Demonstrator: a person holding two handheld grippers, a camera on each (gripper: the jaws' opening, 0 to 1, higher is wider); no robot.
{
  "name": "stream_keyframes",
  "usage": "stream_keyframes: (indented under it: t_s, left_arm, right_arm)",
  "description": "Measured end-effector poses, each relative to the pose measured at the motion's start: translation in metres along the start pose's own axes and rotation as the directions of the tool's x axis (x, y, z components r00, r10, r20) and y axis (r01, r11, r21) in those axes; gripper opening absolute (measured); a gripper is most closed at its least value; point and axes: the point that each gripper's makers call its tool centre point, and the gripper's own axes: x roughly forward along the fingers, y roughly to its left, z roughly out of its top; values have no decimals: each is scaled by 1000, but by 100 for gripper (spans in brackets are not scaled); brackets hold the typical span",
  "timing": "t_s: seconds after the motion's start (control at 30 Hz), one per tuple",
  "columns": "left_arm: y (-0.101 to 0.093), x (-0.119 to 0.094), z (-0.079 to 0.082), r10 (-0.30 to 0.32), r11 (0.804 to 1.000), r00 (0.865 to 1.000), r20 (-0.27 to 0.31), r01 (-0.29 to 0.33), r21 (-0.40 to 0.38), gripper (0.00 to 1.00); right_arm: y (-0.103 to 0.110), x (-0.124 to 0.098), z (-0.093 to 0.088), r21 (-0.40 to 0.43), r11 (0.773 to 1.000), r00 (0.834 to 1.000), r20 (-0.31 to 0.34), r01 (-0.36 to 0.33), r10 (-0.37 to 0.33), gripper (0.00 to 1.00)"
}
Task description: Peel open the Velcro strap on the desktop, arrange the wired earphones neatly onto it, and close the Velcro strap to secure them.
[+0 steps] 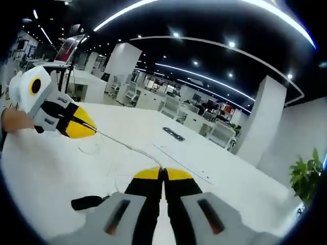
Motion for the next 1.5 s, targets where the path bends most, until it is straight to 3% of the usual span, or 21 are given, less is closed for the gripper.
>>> stream_keyframes:
  t_s: [0.13, 0.27, 0.77, 0.9, 1.03, 1.1, 1.23, 1.37, 1.5]
  left_arm:
    - [-2, -4, 15, -43, 998, 998, 46, 45, -49, 5]
    - [1, -8, 23, -49, 997, 997, 61, 53, -64, 5]
    - [37, -24, 39, 102, 995, 992, 71, -103, 14, 5]
    - [51, -35, 50, 198, 970, 976, 91, -209, 128, 5]
    - [54, -44, 62, 230, 960, 966, 118, -245, 135, 5]
    - [62, -50, 67, 271, 942, 953, 132, -291, 166, 5]
    - [73, -57, 71, 298, 937, 944, 144, -318, 146, 5]
    - [81, -63, 73, 319, 934, 935, 153, -338, 116, 5]
    - [84, -68, 79, 343, 920, 924, 171, -367, 138, 5]
  right_arm:
    - [-8, 1, -3, 10, 1000, 1000, 2, 19, -19, 4]
    - [-14, 2, -7, 22, 999, 999, 3, 42, -42, 4]
    - [-54, -7, -7, -23, 984, 984, 14, 179, -178, 4]
    - [-58, -8, -8, -40, 980, 980, 10, 197, -197, 4]
    - [-66, -14, -3, -60, 972, 973, 21, 229, -228, 4]
    - [-70, -20, 4, -67, 968, 970, 40, 243, -241, 4]
    - [-68, -34, 25, -86, 961, 963, 90, 262, -255, 4]
    - [-70, -41, 35, -101, 954, 956, 109, 282, -271, 4]
    - [-76, -49, 43, -136, 936, 942, 128, 326, -309, 4]
